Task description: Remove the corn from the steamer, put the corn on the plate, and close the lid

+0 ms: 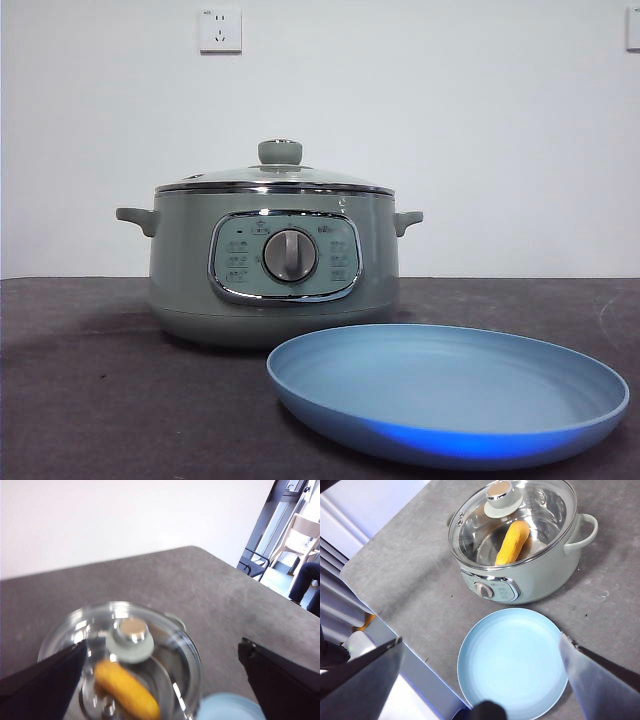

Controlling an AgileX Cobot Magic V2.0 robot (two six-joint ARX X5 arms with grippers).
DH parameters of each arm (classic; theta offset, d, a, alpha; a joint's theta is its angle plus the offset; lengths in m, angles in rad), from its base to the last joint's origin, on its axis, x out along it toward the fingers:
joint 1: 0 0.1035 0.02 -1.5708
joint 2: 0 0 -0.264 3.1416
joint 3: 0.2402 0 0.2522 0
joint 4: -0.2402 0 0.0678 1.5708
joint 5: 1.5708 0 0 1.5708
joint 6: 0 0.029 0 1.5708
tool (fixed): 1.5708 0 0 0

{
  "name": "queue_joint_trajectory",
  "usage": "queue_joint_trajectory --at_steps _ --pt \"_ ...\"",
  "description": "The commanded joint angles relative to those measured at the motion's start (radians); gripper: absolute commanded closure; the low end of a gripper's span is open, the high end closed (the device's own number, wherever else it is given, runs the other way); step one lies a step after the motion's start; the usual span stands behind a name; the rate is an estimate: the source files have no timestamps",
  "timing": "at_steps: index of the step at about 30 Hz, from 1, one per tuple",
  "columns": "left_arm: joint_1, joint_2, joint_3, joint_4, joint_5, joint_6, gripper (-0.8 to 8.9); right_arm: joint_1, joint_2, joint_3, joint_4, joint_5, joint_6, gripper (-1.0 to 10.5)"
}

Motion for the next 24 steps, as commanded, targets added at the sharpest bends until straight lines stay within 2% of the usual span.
queue_joint_trajectory --at_steps 1,8,15,24 --pt "-0.045 0.097 0.032 0.057 -0.033 0.037 2.13 0.002 0.005 0.001 0.006 0.003 -0.008 3.5" --pt "-0.156 0.346 0.141 0.13 -0.193 0.146 2.14 0.002 0.019 0.001 0.007 0.003 -0.008 3.5" --pt "-0.201 0.542 0.191 0.224 -0.242 0.152 2.15 0.002 0.021 0.001 0.006 0.004 -0.008 3.5" --pt "-0.213 0.629 0.191 0.225 -0.31 0.17 2.18 0.002 0.021 0.001 0.006 0.004 -0.008 3.5"
